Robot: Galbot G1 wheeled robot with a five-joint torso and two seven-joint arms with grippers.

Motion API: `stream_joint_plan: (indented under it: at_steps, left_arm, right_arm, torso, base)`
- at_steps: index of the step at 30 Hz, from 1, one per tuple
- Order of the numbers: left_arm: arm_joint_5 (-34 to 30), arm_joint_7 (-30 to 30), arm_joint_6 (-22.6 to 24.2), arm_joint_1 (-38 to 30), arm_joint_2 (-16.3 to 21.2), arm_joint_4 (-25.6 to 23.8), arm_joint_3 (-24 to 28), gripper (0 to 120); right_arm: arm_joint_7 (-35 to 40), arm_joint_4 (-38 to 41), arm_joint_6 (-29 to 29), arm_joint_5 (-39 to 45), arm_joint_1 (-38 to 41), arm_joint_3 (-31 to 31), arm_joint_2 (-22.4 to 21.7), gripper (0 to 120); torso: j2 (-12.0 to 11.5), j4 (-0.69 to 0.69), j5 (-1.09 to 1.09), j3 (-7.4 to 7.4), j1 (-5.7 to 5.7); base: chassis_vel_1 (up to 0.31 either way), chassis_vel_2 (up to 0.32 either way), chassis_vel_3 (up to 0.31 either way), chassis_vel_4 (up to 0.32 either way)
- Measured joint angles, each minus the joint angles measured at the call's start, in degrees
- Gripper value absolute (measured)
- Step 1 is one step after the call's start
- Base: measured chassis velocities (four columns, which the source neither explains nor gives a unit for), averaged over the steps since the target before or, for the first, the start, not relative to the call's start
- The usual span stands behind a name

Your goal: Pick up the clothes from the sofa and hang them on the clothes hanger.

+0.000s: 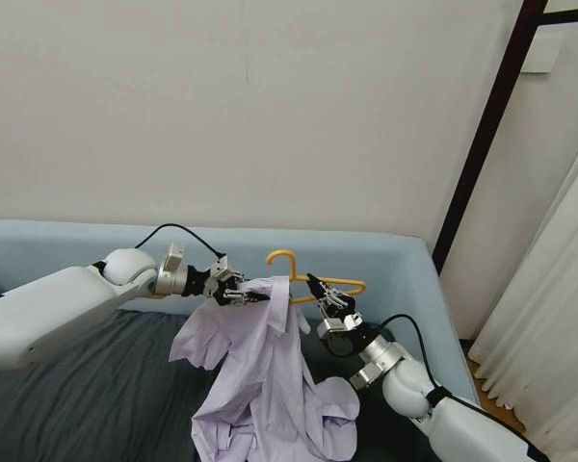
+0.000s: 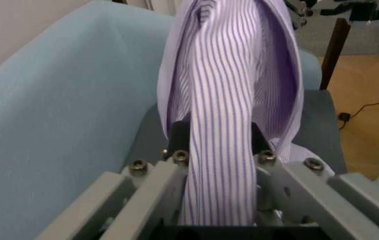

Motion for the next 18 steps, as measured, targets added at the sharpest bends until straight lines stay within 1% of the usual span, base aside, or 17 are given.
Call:
stream_joint_plan:
  at_steps: [2,10,12,13,14,15,16,17,18]
  left_arm:
    - [0.2,0.0,0.0,0.1,0.3,-0.2,0.0,2]
    - [0.0,0.2,-0.3,1.2,1.2,-0.9,-0.7,2]
    - [-0.2,0.1,-0.4,1.9,1.9,-1.4,-1.1,2]
    - [-0.3,0.1,-0.4,2.4,2.2,-1.5,-1.5,2]
    - [-0.3,0.1,-0.4,2.4,2.2,-1.5,-1.5,2]
    - [-0.3,0.0,-0.4,2.8,2.4,-1.5,-1.8,2]
    - [-0.3,0.0,-0.4,2.8,2.4,-1.5,-1.8,2]
    - [-0.4,0.0,-0.5,3.4,2.7,-1.4,-2.4,1]
    - [-0.4,0.0,-0.5,3.4,2.7,-1.4,-2.4,1]
  right_arm:
    - [0.1,0.0,0.2,-0.2,0.0,0.0,0.0,4]
    - [1.2,0.0,0.3,-0.4,0.0,-0.4,0.1,4]
    - [1.7,0.5,0.1,0.3,-0.1,-1.3,0.1,4]
    - [0.6,1.2,0.6,2.0,-0.1,-1.6,-0.3,7]
    - [0.6,1.2,0.6,2.0,-0.1,-1.6,-0.3,7]
    - [0.0,1.6,1.4,3.3,-0.2,-1.8,-0.6,12]
    - [-0.2,1.8,1.6,3.8,-0.3,-1.9,-0.7,12]
    - [-0.7,2.5,2.2,5.6,-0.7,-2.0,-1.1,22]
    - [-0.7,2.5,2.2,5.6,-0.7,-2.0,-1.1,22]
  torso:
    - [0.0,0.00,0.00,0.00,0.00]
    - [0.0,0.00,0.00,0.00,0.00]
    - [0.0,0.01,0.01,0.00,0.00]
    - [0.0,0.01,0.01,0.00,0.00]
    - [0.0,0.01,0.01,0.00,0.00]
    - [0.0,0.00,0.00,0.00,0.00]
    - [0.0,0.00,-0.01,0.00,-0.01]
    - [0.0,0.01,0.00,0.00,0.00]
    - [0.0,0.01,0.00,0.00,0.00]
  base:
    - [0.000,0.000,0.000,0.000]
    - [0.000,0.000,0.000,0.000]
    - [0.000,0.000,0.000,0.000]
    - [0.000,0.000,0.000,0.000]
    - [0.000,0.000,0.000,0.000]
    - [0.000,0.000,0.000,0.000]
    - [0.000,0.000,0.000,0.000]
    - [0.000,0.000,0.000,0.000]
    - [0.000,0.000,0.000,0.000]
